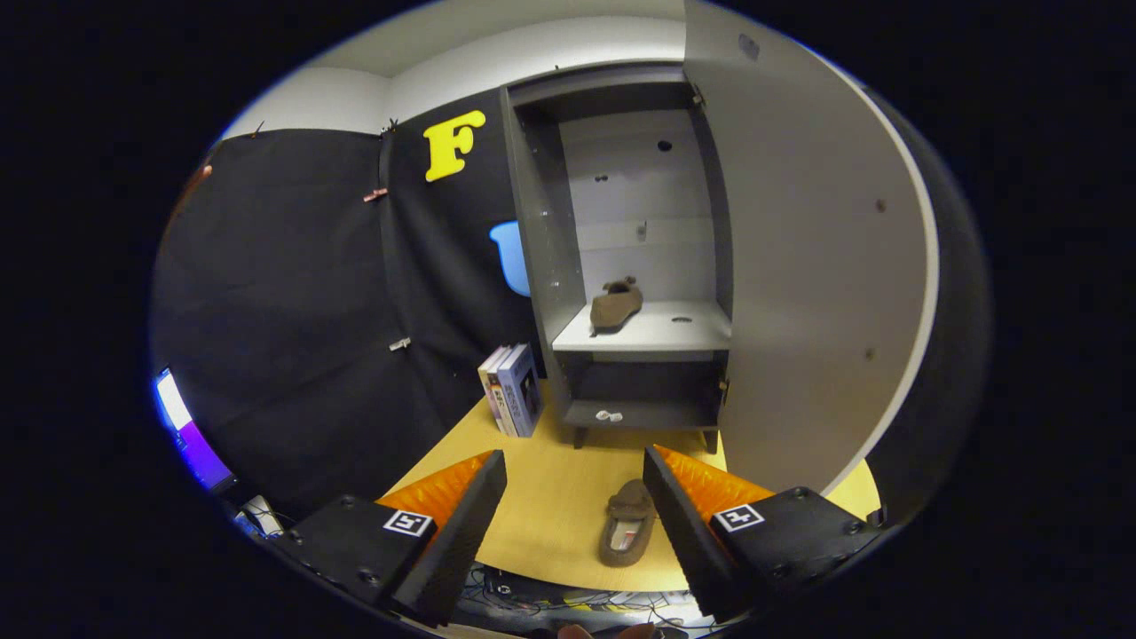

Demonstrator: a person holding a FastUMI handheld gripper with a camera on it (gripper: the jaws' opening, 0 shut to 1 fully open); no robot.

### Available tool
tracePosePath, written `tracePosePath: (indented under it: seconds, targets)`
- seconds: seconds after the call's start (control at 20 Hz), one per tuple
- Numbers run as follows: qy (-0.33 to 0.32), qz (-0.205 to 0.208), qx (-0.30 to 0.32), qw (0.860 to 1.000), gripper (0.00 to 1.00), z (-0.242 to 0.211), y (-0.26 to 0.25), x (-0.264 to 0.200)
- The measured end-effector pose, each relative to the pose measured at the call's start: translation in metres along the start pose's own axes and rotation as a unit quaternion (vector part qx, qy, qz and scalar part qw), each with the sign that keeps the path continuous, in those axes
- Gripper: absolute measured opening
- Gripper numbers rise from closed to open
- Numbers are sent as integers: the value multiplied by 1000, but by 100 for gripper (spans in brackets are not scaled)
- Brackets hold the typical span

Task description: Open the shoe cabinet door, grab the shoes and put them into the shoe cabinet, then close the shoe cabinet door.

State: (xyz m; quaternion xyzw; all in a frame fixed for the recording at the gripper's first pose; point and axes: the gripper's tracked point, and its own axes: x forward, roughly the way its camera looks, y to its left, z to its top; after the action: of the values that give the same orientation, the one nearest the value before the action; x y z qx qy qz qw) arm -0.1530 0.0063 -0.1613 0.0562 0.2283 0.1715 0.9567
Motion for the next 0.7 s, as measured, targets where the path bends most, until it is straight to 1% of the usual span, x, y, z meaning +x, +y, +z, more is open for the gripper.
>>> tracePosePath:
  seconds: [0.1,0.2,0.4,0.55,0.7]
  targets:
    - [35,-7,2,999,99,-32,1,21]
    - [72,-15,20,997,100,-63,3,43]
    - [140,-38,61,988,99,-127,-1,91]
    - [175,-63,59,981,99,-172,-12,124]
    - [203,-76,65,974,99,-210,-24,148]
